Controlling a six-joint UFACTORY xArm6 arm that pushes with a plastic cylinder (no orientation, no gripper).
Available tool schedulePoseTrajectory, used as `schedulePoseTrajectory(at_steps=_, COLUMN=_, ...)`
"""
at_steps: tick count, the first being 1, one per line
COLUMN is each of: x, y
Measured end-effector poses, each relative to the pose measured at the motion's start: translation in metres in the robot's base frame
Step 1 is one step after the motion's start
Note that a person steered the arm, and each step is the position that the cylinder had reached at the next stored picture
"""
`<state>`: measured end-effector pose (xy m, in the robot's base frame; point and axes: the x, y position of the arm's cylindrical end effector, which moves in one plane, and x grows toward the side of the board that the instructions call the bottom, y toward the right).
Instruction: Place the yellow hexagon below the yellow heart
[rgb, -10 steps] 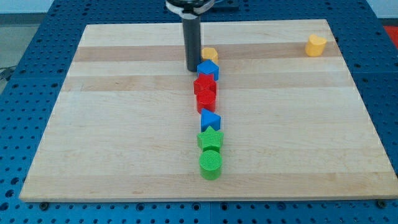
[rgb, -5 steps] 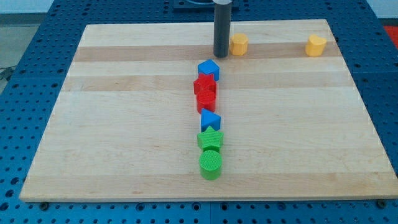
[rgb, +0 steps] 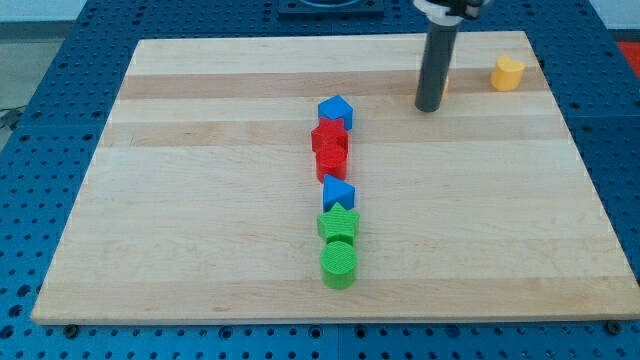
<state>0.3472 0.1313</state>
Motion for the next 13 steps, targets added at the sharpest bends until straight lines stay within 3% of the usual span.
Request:
schedulePoseTrajectory(at_steps=2, x=-0.006, y=-0.042)
schedulePoseTrajectory(at_steps=3, x=-0.041, y=-0.075)
schedulePoseTrajectory(at_steps=4, x=-0.068, y=-0.058)
schedulePoseTrajectory(at_steps=6, x=-0.06, y=-0.012)
schedulePoseTrajectory(at_steps=7, x=-0.027, y=0.036)
schedulePoseTrajectory(at_steps=9, x=-0.023, y=0.064)
schedulePoseTrajectory(at_steps=10, x=-0.031, y=0.06)
schedulePoseTrajectory(at_steps=11, x=-0.049, y=0.01)
schedulePoseTrajectory(at_steps=12, x=-0.03, y=-0.013)
schedulePoseTrajectory(at_steps=13, x=0.011, y=0.009)
